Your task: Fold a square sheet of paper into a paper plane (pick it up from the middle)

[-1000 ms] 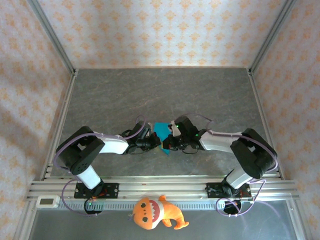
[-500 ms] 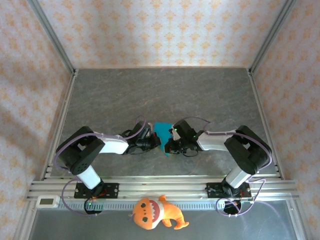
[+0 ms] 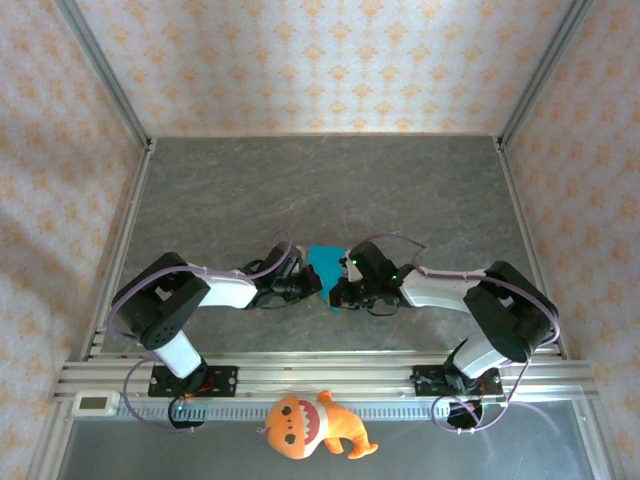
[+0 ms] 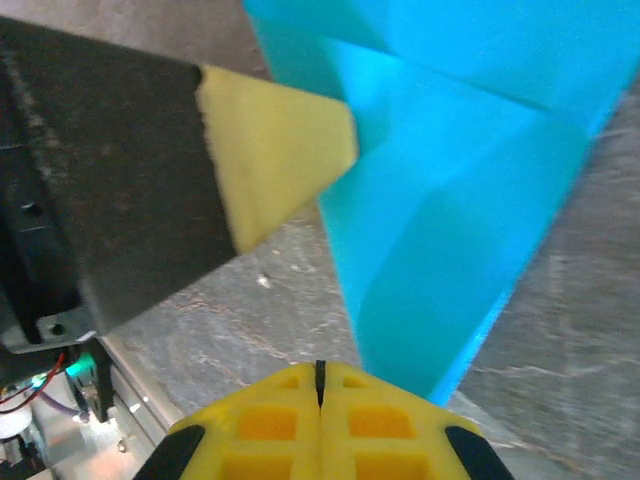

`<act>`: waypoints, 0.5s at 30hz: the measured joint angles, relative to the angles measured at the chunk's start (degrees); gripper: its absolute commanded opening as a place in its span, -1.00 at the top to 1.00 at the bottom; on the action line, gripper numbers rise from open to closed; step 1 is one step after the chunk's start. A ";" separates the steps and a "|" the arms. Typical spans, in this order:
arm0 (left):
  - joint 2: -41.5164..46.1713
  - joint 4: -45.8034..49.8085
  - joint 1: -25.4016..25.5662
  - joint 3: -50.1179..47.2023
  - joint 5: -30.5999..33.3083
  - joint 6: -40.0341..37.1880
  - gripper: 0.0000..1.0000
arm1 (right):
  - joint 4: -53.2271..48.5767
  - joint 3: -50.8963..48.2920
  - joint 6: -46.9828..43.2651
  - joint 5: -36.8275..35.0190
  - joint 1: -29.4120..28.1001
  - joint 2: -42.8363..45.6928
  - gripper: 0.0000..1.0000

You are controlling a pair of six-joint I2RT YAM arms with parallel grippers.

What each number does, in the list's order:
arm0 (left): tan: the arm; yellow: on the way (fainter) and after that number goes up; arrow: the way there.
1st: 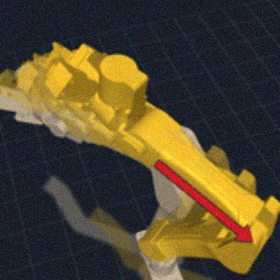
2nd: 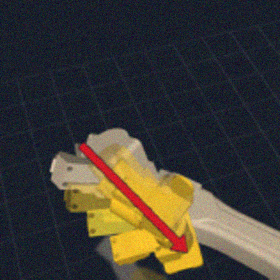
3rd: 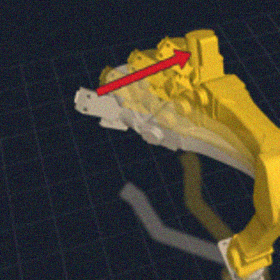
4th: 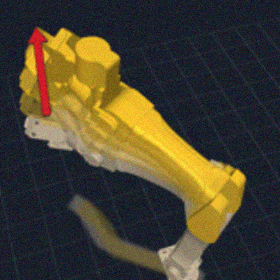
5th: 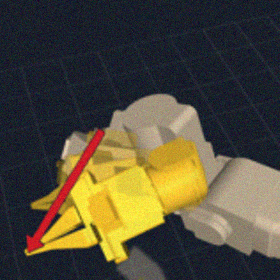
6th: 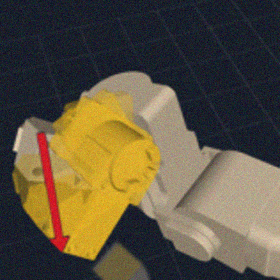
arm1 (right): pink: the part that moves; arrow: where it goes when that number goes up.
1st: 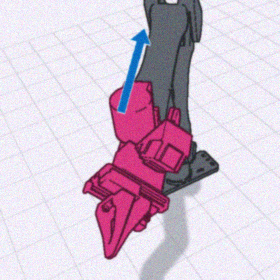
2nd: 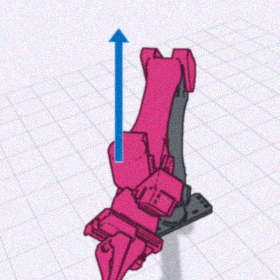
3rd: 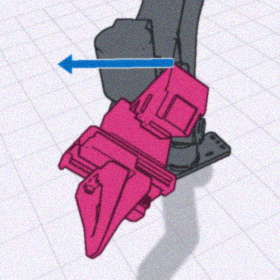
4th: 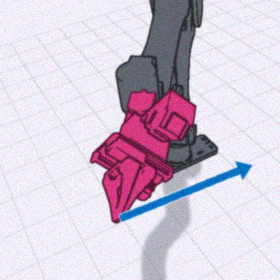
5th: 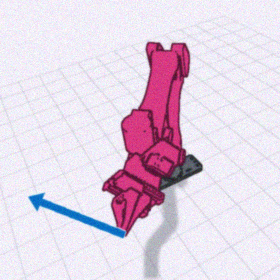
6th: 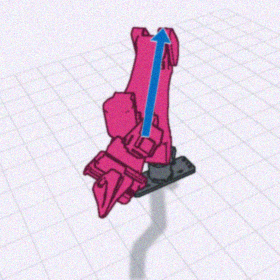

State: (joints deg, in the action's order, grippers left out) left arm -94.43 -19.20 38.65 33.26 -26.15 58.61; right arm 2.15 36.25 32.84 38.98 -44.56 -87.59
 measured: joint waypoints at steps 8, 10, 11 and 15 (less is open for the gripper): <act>0.00 0.00 -0.02 0.00 0.00 0.00 1.00 | 1.42 3.61 1.68 -1.57 -1.16 -6.58 0.98; 0.00 0.00 -0.02 0.00 0.00 -0.02 1.00 | 1.29 3.15 1.64 -1.75 -1.16 -6.60 0.98; 0.00 0.00 0.00 0.00 0.02 0.00 1.00 | 1.31 2.71 1.64 -1.75 -1.16 -6.23 0.97; -0.09 -0.39 -0.02 -0.17 0.00 0.00 1.00 | 1.44 -1.40 1.60 -1.49 -1.16 -2.78 0.97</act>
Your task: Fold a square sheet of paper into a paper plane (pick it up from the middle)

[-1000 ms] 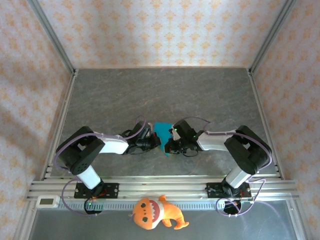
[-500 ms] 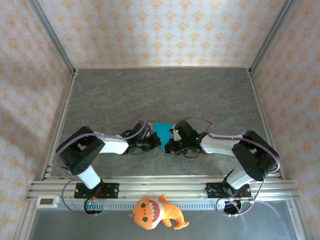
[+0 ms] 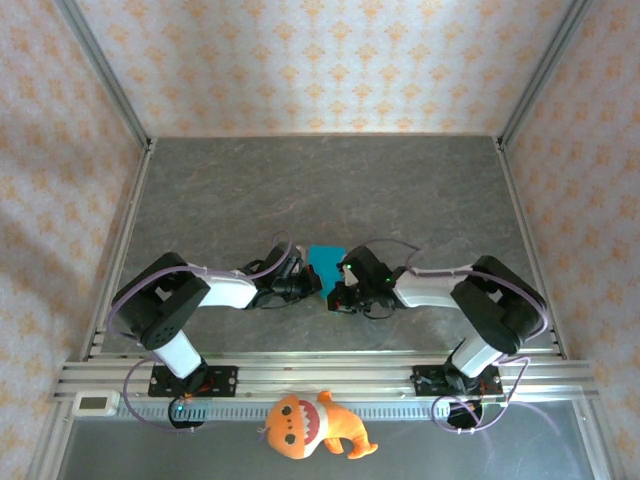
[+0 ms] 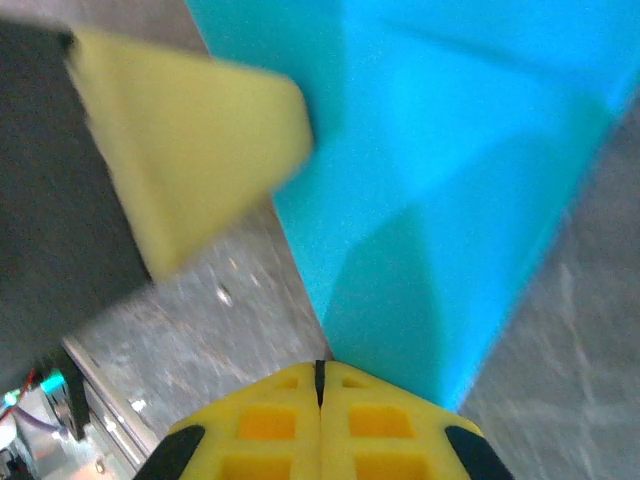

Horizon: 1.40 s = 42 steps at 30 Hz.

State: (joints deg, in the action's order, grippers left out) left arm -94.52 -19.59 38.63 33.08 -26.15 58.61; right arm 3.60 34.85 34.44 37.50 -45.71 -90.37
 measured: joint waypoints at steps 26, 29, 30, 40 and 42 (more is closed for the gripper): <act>-0.15 -2.21 0.00 -0.94 0.37 0.46 1.00 | 0.39 5.18 2.25 -0.68 0.00 -0.85 1.00; -0.11 -2.38 -0.15 -1.01 0.92 0.46 1.00 | 0.72 5.51 2.40 -1.57 0.00 -3.39 1.00; -0.11 -2.49 -0.11 -1.01 0.94 0.46 1.00 | 0.70 5.46 2.40 -1.95 0.00 -3.96 1.00; -0.13 -2.67 -0.11 -1.01 1.11 0.48 1.00 | -0.61 1.88 2.16 -2.71 0.00 -0.81 1.00; -0.13 -2.69 -0.11 -1.01 1.11 0.48 1.00 | -1.75 1.90 2.21 -2.86 0.00 -0.04 1.00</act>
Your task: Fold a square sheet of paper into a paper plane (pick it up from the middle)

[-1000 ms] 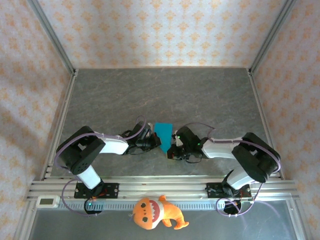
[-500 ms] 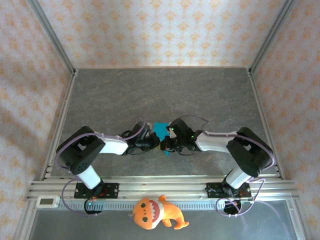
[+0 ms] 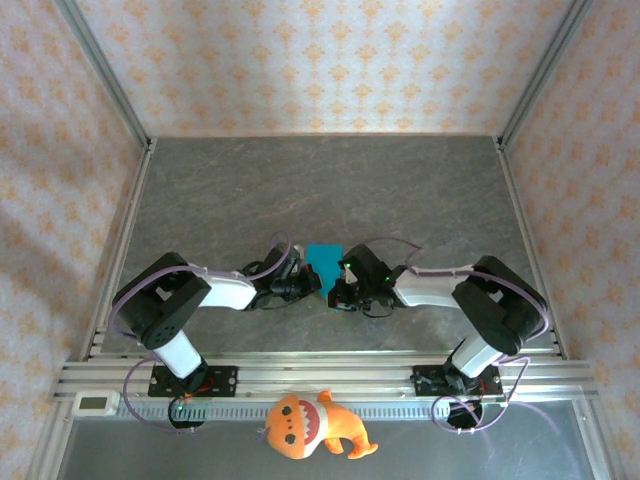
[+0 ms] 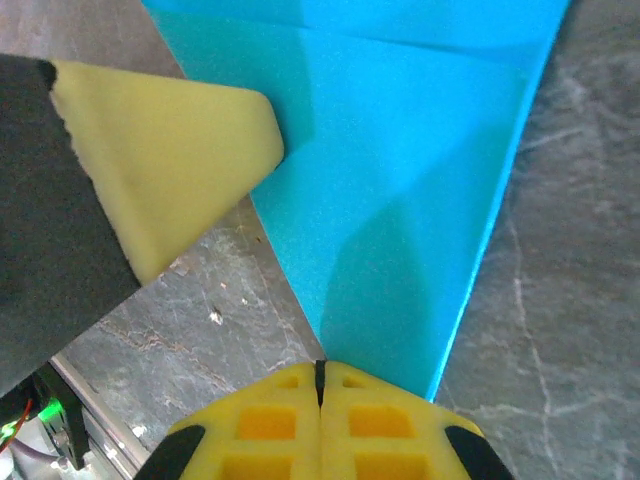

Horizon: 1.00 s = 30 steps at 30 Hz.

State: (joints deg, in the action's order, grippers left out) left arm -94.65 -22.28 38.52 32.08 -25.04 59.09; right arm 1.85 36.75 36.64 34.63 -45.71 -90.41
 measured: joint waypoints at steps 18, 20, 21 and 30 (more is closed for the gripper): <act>0.00 -0.15 -0.04 -0.04 0.63 0.87 1.00 | 2.97 1.70 1.03 0.07 0.55 -3.41 1.00; 0.00 -0.17 0.02 -0.04 0.63 0.90 1.00 | 4.07 -0.61 0.83 0.07 0.55 -1.79 1.00; 0.00 -0.17 0.11 -0.04 0.63 0.92 1.00 | 4.50 -1.64 0.79 0.07 0.55 -0.96 1.00; 0.00 -0.96 0.13 -0.46 0.44 1.31 1.00 | 1.20 -5.68 -0.50 0.28 1.31 4.79 1.00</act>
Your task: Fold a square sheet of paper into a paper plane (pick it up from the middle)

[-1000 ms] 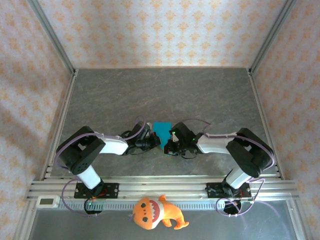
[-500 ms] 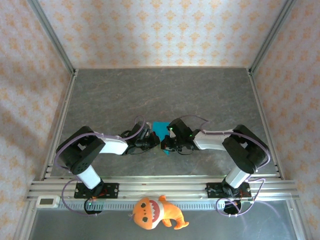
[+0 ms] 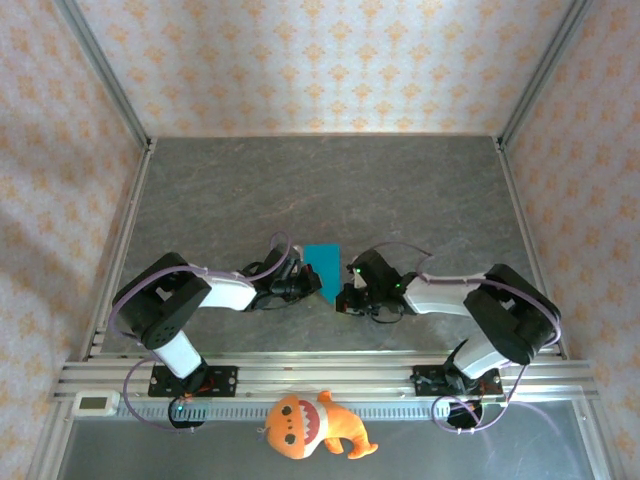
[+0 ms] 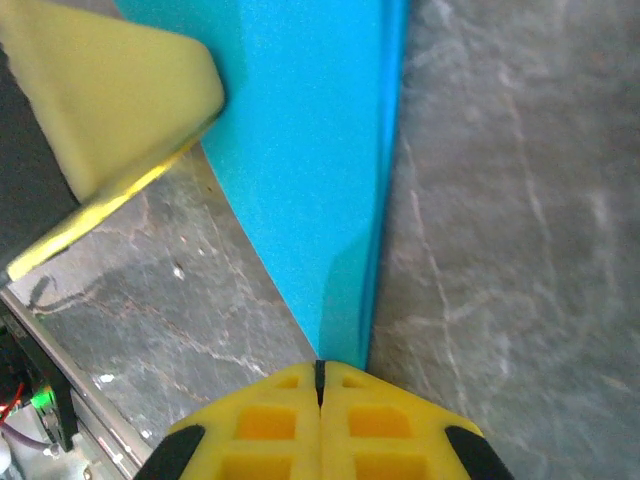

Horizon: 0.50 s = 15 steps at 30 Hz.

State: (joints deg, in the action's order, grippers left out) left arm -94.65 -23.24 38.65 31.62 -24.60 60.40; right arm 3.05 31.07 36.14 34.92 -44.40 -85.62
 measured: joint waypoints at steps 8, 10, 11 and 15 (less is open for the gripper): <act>0.00 -0.63 0.00 -0.28 0.00 0.63 1.00 | -3.13 3.91 0.09 1.20 1.77 1.95 1.00; 0.00 -0.63 -0.02 -0.28 0.00 0.63 1.00 | -1.97 6.05 0.35 1.49 1.88 -0.02 1.00; 0.00 -0.63 -0.02 -0.28 0.00 0.63 1.00 | -1.01 7.02 0.55 1.64 2.01 -1.38 1.00; 0.00 -0.63 0.00 -0.28 0.00 0.63 1.00 | 1.31 8.92 1.18 1.92 2.32 -6.64 1.00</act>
State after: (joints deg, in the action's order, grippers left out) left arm -94.65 -23.88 38.65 31.33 -24.60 61.04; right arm 4.36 39.99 37.32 36.84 -42.09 -92.27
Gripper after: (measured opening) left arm 0.047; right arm 0.053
